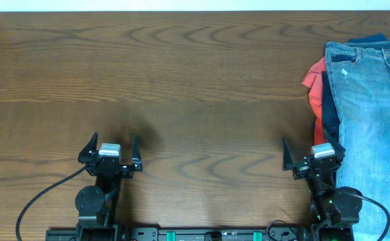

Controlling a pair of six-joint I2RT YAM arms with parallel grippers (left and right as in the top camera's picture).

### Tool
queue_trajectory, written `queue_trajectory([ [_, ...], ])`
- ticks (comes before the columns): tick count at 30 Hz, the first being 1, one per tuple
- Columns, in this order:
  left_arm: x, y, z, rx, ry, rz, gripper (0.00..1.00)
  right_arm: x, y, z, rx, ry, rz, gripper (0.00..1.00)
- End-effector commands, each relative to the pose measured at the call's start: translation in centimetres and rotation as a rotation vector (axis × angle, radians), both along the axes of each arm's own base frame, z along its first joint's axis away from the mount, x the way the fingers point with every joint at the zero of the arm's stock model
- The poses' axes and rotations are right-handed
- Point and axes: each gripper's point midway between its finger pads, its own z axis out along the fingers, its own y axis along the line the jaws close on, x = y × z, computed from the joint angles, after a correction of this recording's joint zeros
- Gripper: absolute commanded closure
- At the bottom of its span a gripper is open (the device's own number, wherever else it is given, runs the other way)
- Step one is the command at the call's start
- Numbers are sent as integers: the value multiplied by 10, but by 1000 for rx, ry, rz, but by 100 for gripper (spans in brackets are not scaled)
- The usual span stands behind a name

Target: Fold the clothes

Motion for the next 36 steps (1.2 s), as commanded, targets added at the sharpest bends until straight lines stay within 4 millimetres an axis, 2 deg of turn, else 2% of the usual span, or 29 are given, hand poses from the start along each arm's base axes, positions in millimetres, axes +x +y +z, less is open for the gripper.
queue_trajectory([
  [1, -1, -3, -15, -10, 51, -16, 2, 0, -2, -1, 11, 2, -6, 1],
  [22, -1, -3, -15, -10, 51, -16, 2, 0, -2, -1, 11, 2, -6, 1],
  [36, 0, -5, 1, -12, -11, -29, 2, 1, -6, -2, 13, 5, -29, 1],
])
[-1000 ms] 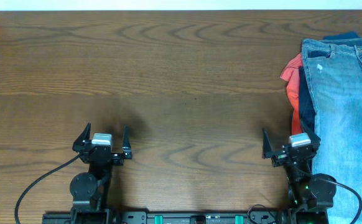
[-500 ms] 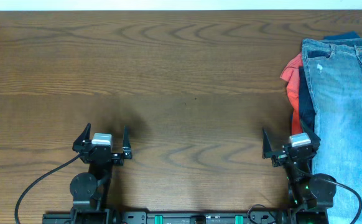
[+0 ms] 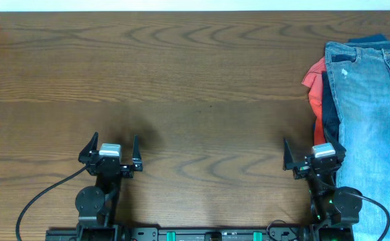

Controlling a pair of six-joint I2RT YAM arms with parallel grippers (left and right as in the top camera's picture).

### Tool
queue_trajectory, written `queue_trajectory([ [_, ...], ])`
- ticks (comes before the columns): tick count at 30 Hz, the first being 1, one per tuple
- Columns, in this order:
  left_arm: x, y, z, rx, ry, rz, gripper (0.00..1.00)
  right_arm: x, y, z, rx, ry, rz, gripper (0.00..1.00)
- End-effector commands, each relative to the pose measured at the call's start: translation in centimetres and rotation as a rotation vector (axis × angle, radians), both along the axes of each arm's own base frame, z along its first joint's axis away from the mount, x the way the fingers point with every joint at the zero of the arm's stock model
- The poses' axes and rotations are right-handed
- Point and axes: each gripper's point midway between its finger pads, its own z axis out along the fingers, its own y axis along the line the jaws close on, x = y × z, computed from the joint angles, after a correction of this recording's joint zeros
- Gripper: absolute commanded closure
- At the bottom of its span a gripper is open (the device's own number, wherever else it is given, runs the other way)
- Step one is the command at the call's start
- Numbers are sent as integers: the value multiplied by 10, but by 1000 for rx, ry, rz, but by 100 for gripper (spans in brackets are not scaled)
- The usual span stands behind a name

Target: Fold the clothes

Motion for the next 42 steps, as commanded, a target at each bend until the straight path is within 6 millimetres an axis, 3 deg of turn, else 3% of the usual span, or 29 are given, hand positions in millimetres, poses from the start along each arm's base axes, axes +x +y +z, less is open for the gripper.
queue_trajectory([
  [1, 0, -7, 0, -13, -8, -42, 2, 0, -3, -2, 13, 5, -16, 1],
  [8, -3, -16, 46, -37, -163, -94, 2, -2, 12, 6, 87, -10, 73, 1],
  [14, -12, -13, 85, -99, -201, -77, 2, -9, 17, 49, 230, -79, 106, 1],
  [19, -15, -6, 108, -114, -39, -28, 2, -13, 17, 77, 235, -9, 97, 1],
  [23, -9, -6, 128, -112, 137, -18, 2, -4, 17, 77, 279, 183, 71, 1],
  [27, 4, -6, 142, -110, 337, -6, 2, 18, 22, 77, 306, 406, 72, 1],
  [31, 17, -8, 143, -122, 529, 2, 2, 50, 26, 80, 324, 601, 67, 1],
  [39, 31, -17, 111, -145, 862, -20, 2, 129, 25, 90, 254, 812, 70, 1],
  [42, 33, -17, 103, -141, 900, -20, 2, 145, 32, 83, 293, 852, 103, 1],
])
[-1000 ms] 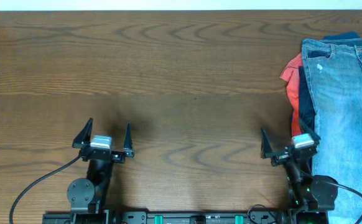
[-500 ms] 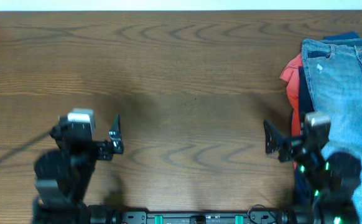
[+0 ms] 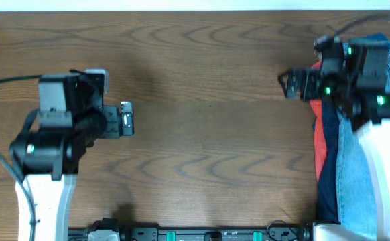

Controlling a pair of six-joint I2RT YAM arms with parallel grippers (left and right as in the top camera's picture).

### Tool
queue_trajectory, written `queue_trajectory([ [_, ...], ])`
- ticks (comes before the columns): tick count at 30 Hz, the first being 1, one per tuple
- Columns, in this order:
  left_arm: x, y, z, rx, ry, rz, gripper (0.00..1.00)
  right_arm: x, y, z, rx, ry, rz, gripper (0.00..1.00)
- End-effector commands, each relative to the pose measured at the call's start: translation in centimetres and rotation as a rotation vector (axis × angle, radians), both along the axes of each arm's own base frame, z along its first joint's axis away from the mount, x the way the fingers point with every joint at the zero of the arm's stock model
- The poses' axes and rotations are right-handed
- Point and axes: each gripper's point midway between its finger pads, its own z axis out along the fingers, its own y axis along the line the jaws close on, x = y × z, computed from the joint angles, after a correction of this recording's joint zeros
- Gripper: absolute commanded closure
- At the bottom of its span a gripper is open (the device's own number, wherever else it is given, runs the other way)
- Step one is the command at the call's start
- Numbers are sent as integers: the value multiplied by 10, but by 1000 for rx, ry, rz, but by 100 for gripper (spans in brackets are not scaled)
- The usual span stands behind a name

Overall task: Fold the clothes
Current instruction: 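Move the right gripper to the light-blue jeans on the pile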

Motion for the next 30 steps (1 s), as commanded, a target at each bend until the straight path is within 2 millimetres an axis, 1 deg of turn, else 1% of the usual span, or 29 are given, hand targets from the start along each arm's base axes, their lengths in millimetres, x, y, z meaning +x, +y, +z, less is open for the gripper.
queue_trajectory([
  [1, 4, -4, 3, -21, 6, -13, 2, 18, 3, -1, 22, 5, 33, 1],
  [3, 4, -8, 4, -38, 2, -24, 2, 29, -4, -8, -3, 9, 5, 2],
  [5, 3, -9, 6, -46, -5, -30, 2, 41, -25, -18, -52, 34, -98, 1],
  [7, 2, -9, 8, -46, -13, -30, 2, 52, -53, -29, -111, 67, -232, 1],
  [8, 2, -9, 9, -46, -17, -30, 2, 58, -71, -36, -145, 88, -306, 1],
  [10, 2, -9, 11, -46, -25, -30, 2, 66, -96, -47, -174, 120, -391, 1],
  [11, 2, -9, 11, -47, -27, -30, 2, 72, -112, -57, -172, 146, -433, 1],
  [12, 2, -9, 11, -47, -28, -30, 2, 75, -120, -62, -167, 160, -455, 1],
  [13, 2, -10, 12, -50, -29, -31, 2, 80, -133, -73, -155, 187, -482, 1],
  [15, 1, -12, 12, -60, -29, -38, 2, 88, -145, -89, -141, 209, -499, 1],
  [17, 1, -12, 12, -68, -27, -33, 2, 95, -156, -114, -146, 236, -506, 1],
  [18, 1, -12, 12, -77, -24, -20, 2, 97, -158, -124, -161, 250, -488, 1],
  [20, 1, -12, 12, -94, -17, 5, 2, 95, -162, -147, -201, 298, -454, 15],
  [22, 1, -12, 12, -94, -15, 5, 2, 89, -168, -164, -233, 348, -477, 22],
  [24, 0, -12, 11, -94, -10, 6, 2, 86, -170, -175, -245, 380, -480, 31],
  [26, -1, -12, 10, -94, -7, 6, 2, 81, -173, -182, -258, 409, -499, 41],
  [28, -1, -12, 10, -94, -5, 6, 2, 76, -180, -183, -284, 428, -544, 51],
  [29, 0, -12, 10, -94, -4, 6, 2, 72, -184, -183, -305, 438, -564, 54],
  [30, 0, -12, 9, -94, -3, 6, 2, 69, -187, -184, -322, 448, -575, 53],
])
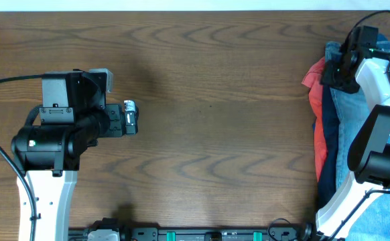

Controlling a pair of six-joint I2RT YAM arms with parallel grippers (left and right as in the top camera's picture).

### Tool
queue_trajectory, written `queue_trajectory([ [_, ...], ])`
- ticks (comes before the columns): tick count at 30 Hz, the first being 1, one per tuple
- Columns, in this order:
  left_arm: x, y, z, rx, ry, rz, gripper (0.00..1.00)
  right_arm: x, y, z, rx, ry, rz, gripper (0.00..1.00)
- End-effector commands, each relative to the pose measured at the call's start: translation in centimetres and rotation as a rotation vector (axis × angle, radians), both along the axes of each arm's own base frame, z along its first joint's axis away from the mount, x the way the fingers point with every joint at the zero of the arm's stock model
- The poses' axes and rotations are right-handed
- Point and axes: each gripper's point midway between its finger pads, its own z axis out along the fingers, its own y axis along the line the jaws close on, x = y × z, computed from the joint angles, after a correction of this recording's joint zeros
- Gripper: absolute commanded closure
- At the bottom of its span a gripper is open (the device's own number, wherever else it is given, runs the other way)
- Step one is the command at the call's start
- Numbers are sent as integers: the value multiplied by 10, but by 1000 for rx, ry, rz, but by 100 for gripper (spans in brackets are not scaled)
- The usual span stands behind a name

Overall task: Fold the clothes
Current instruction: 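Move the right gripper to the light-blue jeans on the pile, then grasp the jeans waistband with the right gripper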

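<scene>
A pile of clothes lies at the table's right edge. Light blue jeans (pixel 376 127) are on top, a red garment (pixel 313 80) and a dark blue one (pixel 328 140) stick out on the left. My right gripper (pixel 334 69) is down at the pile's upper left corner, where the jeans meet the red garment; its fingers are hidden under the black head. My left gripper (pixel 131 118) hangs over the bare table (pixel 215 120) at the left, pointing right, with nothing in it. Its jaws do not show clearly.
The right arm's white links (pixel 376 114) lie across the jeans and hide part of them. The left arm (pixel 51 144) stands over the table's left side. The table's far edge runs along the top of the view.
My right gripper has gone from the left of the pile's top to right and down onto its upper left corner, and the arm now stretches over the jeans. The left gripper has barely shifted.
At first both arms rested folded at the table's near edge with their fingers spread, and the pile lay untouched. Then both were raised, the left over the left side of the table, the right near the pile's top. Now the right gripper is on the pile's corner.
</scene>
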Motion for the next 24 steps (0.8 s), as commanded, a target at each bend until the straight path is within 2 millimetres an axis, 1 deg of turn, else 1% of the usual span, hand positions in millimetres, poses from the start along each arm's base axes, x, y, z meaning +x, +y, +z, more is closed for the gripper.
queue_trajectory([
  [1, 1, -2, 11, -18, -25, 2, 2, -7, -16, 7, -92, 28, -55, 49],
  [2, 1, -2, 10, -18, -25, 2, 2, -11, -16, 4, -91, 47, -55, 46],
  [3, 1, -2, 10, -18, -25, 2, 2, -15, -14, 1, -87, 63, -53, 46],
  [6, 1, -2, 10, -18, -24, 2, 2, -26, -12, -12, -82, 101, -51, 44],
  [8, 1, -2, 10, -18, -24, 2, 2, -33, -15, -16, -106, 126, -57, 45],
  [9, 1, -2, 10, -18, -24, 2, 2, -36, -19, -17, -129, 136, -63, 50],
  [10, 1, -2, 10, -18, -24, 2, 2, -38, -24, -16, -160, 145, -71, 58],
  [11, 0, -2, 10, -18, -23, 2, 2, -39, -27, -14, -177, 147, -76, 64],
  [12, 0, -2, 10, -18, -21, 2, 2, -39, -30, -12, -194, 147, -81, 73],
  [13, 0, -2, 10, -18, -19, 2, 2, -38, -31, -10, -199, 142, -83, 79],
  [17, -3, -2, 8, -18, -7, 2, 2, -28, -37, 8, -205, 98, -97, 82],
  [18, -3, -2, 8, -17, -5, 2, 2, -24, -40, 15, -207, 80, -104, 80],
  [20, -4, -2, 7, -17, -2, 2, 2, -19, -47, 30, -212, 40, -121, 72],
  [21, -4, -2, 7, -17, -2, 2, 2, -17, -51, 36, -215, 26, -128, 71],
  [22, -4, -2, 7, -17, -2, 2, 2, -15, -56, 42, -218, 7, -140, 71],
  [23, -4, -2, 7, -17, -2, 2, 2, -14, -59, 46, -221, -3, -148, 77],
  [24, -4, -2, 7, -17, -2, 2, 2, -15, -64, 48, -222, -8, -158, 80],
])
